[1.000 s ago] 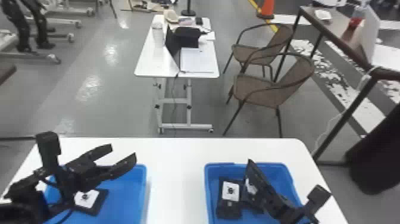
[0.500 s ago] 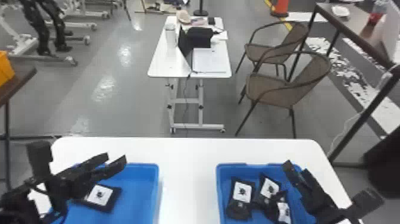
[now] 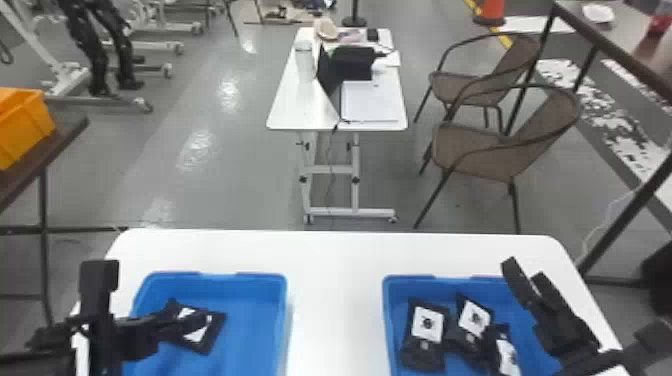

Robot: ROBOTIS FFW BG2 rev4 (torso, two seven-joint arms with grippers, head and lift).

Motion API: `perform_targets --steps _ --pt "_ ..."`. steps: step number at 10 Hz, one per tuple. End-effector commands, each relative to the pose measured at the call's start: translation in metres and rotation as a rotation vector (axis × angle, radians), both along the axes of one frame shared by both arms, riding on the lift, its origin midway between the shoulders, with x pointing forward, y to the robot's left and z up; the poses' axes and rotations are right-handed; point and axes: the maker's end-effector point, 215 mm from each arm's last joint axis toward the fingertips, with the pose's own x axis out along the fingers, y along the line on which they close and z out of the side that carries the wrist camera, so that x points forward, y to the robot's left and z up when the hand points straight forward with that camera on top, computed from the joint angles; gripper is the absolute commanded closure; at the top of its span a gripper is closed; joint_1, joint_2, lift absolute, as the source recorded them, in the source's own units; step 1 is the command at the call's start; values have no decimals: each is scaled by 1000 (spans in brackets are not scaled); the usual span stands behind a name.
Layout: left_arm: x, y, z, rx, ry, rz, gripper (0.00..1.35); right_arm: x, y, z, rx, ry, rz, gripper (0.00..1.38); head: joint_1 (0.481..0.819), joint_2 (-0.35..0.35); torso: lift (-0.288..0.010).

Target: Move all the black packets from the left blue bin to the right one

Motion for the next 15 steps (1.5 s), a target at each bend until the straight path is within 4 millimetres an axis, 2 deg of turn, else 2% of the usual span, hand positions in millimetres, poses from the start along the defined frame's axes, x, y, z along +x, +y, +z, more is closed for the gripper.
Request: perform_targets --steps 1,3,5,8,10,11,12,13,15 --pt "5 19 -1 106 48 2 429 1 11 -2 21 3 12 160 695 38 0" --pt "1 28 -21 128 137 10 424 2 14 -4 28 6 19 160 695 73 0" --pt "-1 22 -40 127 184 -2 427 1 15 -6 33 7 23 160 695 84 0" --pt "2 28 -56 203 225 -25 424 0 16 -6 38 5 26 160 695 84 0" --pt "22 19 -55 214 160 -77 423 1 16 -5 42 3 29 160 695 86 0" --pt "20 15 -58 189 170 -75 420 1 17 -5 44 -1 32 160 695 82 0" --pt "17 16 -60 187 192 -64 243 0 16 -6 53 1 29 160 695 76 0" --pt "13 19 -62 186 205 -55 -2 -1 17 -7 54 3 32 160 695 73 0" --pt "6 25 -67 206 232 -50 -2 -1 17 -9 57 6 31 160 695 77 0"
